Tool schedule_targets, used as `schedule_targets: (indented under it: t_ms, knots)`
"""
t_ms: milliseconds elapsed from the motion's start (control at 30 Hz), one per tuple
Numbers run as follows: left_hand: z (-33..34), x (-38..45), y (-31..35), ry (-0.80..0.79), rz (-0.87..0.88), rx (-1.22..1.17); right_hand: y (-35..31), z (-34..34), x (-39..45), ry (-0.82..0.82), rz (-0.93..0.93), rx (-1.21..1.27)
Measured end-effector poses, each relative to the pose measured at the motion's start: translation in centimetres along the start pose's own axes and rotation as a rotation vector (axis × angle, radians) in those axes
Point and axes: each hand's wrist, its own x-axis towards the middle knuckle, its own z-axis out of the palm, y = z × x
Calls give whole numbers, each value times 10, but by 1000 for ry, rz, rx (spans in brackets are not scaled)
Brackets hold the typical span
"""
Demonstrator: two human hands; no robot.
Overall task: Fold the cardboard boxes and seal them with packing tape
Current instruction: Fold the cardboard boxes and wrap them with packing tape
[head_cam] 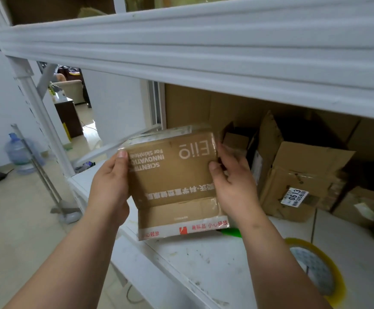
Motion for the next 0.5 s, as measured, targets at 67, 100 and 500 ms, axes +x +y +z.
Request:
schedule_targets:
  t_ms: [67,100,500]
  knots:
    - [-4,-5,7,47,-25,-29,-5,-7,-8,-40,-41,50]
    - [-6,-6,11,60,-23,-41,-6,-10,-13,-50,-46,97]
    - [-38,-44,48,-446,10,-12,-14,-49,-86,-86,172,531]
